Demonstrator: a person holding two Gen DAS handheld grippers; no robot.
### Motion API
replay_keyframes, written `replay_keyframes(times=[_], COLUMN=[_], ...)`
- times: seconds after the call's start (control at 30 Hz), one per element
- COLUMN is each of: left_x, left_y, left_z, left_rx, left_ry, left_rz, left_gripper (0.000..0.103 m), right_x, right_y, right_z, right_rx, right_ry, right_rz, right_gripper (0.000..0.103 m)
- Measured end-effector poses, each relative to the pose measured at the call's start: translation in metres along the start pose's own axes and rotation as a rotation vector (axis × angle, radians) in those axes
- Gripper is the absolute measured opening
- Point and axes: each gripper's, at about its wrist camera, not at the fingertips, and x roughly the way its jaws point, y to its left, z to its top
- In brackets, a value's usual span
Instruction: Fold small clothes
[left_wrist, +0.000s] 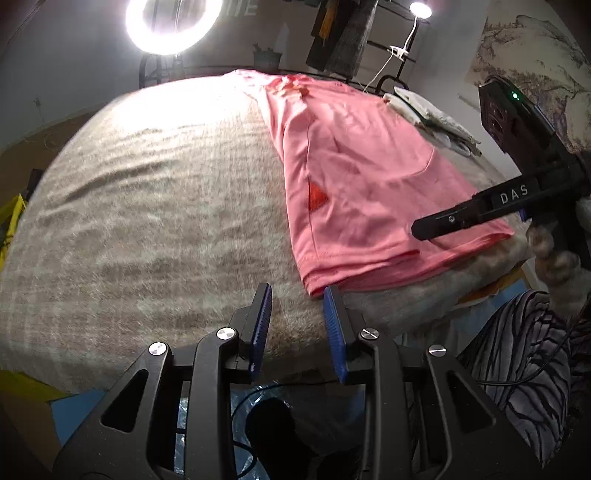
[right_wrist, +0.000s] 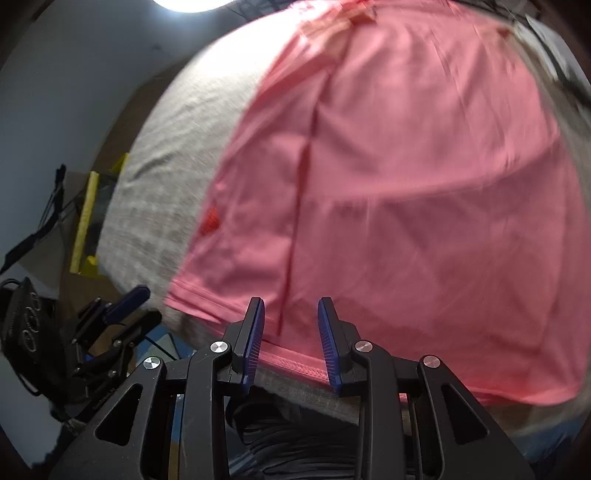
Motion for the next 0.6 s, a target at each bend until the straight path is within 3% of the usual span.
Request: replay_keyframes(times=[0.03,0.13,0.3,0.33,0.43,0.6], left_x=[0.003,0.007,0.011,0.012,0.015,0.012], left_y=[0.000,-0.003,-0.011,-0.012,-0.013,-0.015], left_z=[-0.002,-0.005,-0.003,-0.003,-0.001,0.000], left_rx=[0.001,0.022,0.055,0.058,0.061,0.071], left_ry=[0.007,0.005,-0.014,-0.016,-0.014,-0.022], left_rz=[-0.001,0.006,0.012,0.014,0.020,0.037], left_gripper=[0.029,0.029,0.029,0.029,0.029,0.029], right_x=[0.003,-0.001,0.001,0.002,0.009,0.006], right_y=[-0.003,-0.004,0.009,0.013,0.016,0.005], right_z=[-0.003,-0.010,-0.011,-0.011,-0.011,-0.009], right_rx=[0.014,0.041,0.005,-0.006,-0.010,0.051], right_ry=[0.004,-0.033,-0.061,-0.065,-0.047,-0.061], right_rz=[0.009,0.072,0.046,0.035,0.048,0.141], right_gripper=[0.029,0.052,0.053,0.050,0.005,0.001])
